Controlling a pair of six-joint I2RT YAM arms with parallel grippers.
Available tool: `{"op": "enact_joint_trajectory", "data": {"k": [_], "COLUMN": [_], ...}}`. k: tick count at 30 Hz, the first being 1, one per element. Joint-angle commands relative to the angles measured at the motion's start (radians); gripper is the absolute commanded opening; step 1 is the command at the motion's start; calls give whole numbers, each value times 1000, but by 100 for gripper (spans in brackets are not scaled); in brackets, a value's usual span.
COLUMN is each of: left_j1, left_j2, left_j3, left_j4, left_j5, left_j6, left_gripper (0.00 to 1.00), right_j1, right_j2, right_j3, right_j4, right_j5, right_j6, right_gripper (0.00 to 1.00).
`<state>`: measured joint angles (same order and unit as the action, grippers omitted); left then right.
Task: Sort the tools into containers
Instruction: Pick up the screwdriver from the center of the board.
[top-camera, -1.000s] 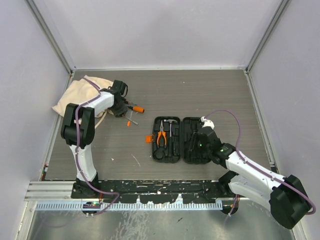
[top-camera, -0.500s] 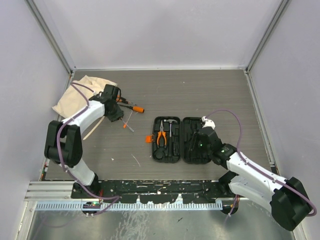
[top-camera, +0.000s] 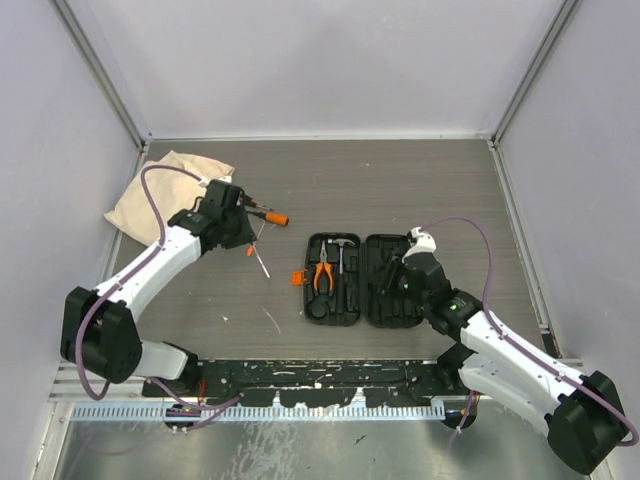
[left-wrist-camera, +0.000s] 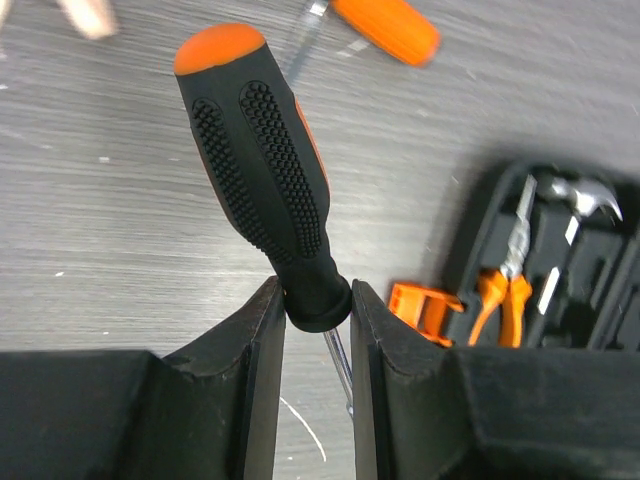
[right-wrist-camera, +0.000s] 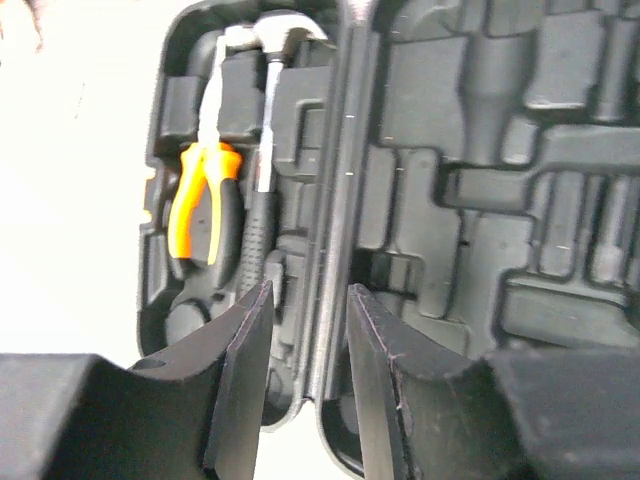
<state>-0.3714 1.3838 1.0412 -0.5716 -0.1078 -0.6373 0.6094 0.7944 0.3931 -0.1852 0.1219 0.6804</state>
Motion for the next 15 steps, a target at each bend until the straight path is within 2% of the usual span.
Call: {"op": "enact_joint_trajectory", "data": {"k": [1, 3, 5, 7, 15], "left_j1": [-93, -143, -186, -224, -364], "left_j2": [-74, -94, -105, -106, -38], "left_j3": [14, 14, 20, 28, 99], "left_j4": [79, 105, 125, 152, 234], "left_j5": [53, 76, 88, 99, 104], "left_j6": [76, 68, 55, 35, -45], "left_gripper": [6, 6, 6, 6, 6], "right_j1": [3, 2, 3, 3, 3], "right_j2": [-17, -24, -27, -26, 36], "right_j3": [40, 18, -3, -11, -21], "right_j4": [164, 259, 345, 402, 576], "right_j5": [-185, -297, -369, -418, -533], "right_j6": [-62, -72, -71, -70, -30], "right_gripper": [42, 47, 54, 58, 60]}}
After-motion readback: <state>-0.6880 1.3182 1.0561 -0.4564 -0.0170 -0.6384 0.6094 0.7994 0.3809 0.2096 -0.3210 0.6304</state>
